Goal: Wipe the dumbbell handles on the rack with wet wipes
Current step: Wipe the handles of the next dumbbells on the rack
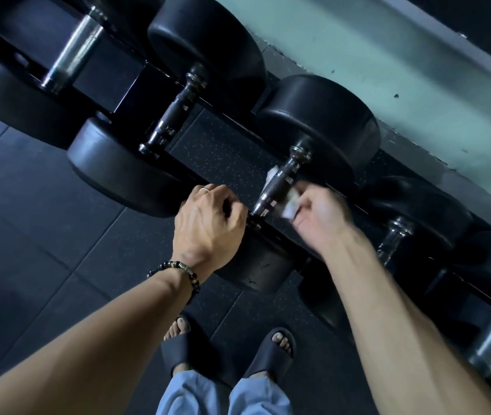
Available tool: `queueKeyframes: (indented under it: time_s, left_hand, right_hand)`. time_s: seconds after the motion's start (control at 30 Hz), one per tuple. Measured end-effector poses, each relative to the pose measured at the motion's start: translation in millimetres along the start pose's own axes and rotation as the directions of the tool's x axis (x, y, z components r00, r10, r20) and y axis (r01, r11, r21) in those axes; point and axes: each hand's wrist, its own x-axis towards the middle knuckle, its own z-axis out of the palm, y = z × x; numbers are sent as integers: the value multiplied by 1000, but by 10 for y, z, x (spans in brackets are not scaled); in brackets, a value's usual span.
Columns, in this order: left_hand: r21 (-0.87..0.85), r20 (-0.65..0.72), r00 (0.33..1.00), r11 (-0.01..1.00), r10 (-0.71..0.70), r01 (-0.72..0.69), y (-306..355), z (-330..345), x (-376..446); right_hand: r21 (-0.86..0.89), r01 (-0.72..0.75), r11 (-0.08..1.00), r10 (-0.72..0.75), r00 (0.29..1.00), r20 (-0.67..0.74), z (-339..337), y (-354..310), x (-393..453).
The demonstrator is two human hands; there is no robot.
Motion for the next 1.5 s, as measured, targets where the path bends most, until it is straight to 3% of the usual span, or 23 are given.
queueKeyframes:
  time_s: [0.07,0.23,0.37,0.4,0.43,0.53,0.6,0.7,0.73,0.8,0.87,0.9,1.0,1.07,1.17,1.23,1.33,1.37,1.43,1.5]
  left_hand:
    - [7,1,1000,1000,4,-4,-3,6,3]
    - [-8,-12,1000,1000,6,-6,-6,3,4]
    - [1,-9,1000,1000,21,-21,-19,13,4]
    - [7,-8,1000,1000,22,-22,-20,12,6]
    - [9,-8,1000,1000,21,-21,-16,10,6]
    - [3,-15,1000,1000,16,-16,2,9,9]
    - [3,-23,1000,1000,16,-16,-10,8,2]
    - [-11,-14,1000,1000,14,-14,-21,8,6]
    - [-14,-11,1000,1000,10,-10,-25,8,5]
    - [-10,-10,1000,1000,9,-9,-18,10,8]
    - [-7,-15,1000,1000,13,-13,-17,10,6]
    - [-3,-16,1000,1000,14,-14,-21,10,6]
    - [5,-8,1000,1000,11,-11,-30,14,4]
    - [7,-10,1000,1000,16,-16,-23,16,11]
    - [11,-7,1000,1000,9,-9,-12,9,10]
    - [12,-14,1000,1000,6,-6,-12,6,6]
    - [15,-13,1000,1000,17,-16,-20,14,8]
    - [17,-11,1000,1000,19,-18,-19,13,11]
    - [18,-16,1000,1000,20,-20,-9,7,18]
    - [17,-18,1000,1000,16,-16,1,4,15]
  right_hand:
    - [8,30,1000,-30,1000,5,51,-39,41]
    - [-145,-132,981,146,985,87,84,98,-231]
    - [195,-43,980,43,999,5,49,-5,-75]
    - [152,-4,988,1,1000,15,75,19,-34]
    - [80,-42,996,36,996,78,116,61,-76]
    - [-125,-112,986,120,991,59,146,159,-169]
    - [-4,-154,988,154,984,84,126,121,-149]
    - [193,-60,979,71,996,-54,88,78,26]
    - [160,-35,987,44,998,-53,99,96,62]
    - [-79,-39,996,38,999,-13,144,139,-24]
    - [-177,-88,980,97,994,44,144,146,-119]
    - [-153,-92,984,109,989,102,120,123,-107]
    - [12,-21,1000,20,995,97,128,-50,-21]
    - [24,-10,1000,8,997,76,137,-27,-1]
    - [-143,-38,989,54,993,110,91,122,-69]
    - [-44,-61,997,68,983,171,55,100,-61]
    - [57,25,998,-34,987,160,70,-42,50]
    - [52,13,999,-22,985,172,84,-26,85]
    - [-144,9,989,15,987,162,87,102,58]
    - [-131,-45,990,71,976,205,20,201,-36]
